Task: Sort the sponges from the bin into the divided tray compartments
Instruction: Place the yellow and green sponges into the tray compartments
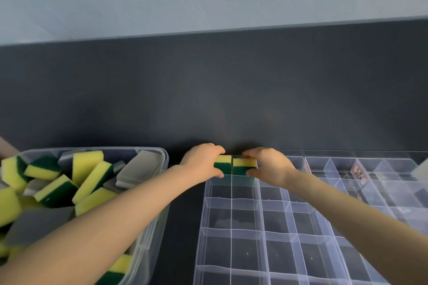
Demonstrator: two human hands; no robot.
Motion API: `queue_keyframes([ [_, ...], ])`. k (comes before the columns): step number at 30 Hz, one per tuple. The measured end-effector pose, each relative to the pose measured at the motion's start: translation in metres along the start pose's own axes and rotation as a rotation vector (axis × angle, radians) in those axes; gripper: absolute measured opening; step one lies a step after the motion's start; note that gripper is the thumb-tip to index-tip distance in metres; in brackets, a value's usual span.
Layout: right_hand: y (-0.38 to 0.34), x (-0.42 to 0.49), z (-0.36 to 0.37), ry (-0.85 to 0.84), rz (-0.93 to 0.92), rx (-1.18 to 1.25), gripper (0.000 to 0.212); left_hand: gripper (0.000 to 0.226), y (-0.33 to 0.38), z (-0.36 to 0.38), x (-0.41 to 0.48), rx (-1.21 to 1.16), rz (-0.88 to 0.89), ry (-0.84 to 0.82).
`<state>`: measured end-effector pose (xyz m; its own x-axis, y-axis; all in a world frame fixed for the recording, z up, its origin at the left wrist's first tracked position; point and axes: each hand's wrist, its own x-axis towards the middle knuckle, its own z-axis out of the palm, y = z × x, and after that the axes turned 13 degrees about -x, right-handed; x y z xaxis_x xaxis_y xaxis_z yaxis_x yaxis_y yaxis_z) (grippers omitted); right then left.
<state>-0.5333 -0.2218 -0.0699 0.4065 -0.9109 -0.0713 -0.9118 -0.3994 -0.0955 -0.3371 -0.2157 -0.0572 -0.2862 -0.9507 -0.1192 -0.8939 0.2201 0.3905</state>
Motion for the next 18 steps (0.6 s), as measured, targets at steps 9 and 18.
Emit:
queue_keyframes([
  [9,-0.001,-0.008,-0.014,0.05,-0.006,0.011,0.049,0.064,0.005,-0.008,-0.018,0.022,-0.038,0.056],
  [18,-0.021,-0.026,-0.035,0.121,-0.114,0.027,0.051,0.047,0.008,-0.05,-0.073,0.156,-0.064,0.183],
])
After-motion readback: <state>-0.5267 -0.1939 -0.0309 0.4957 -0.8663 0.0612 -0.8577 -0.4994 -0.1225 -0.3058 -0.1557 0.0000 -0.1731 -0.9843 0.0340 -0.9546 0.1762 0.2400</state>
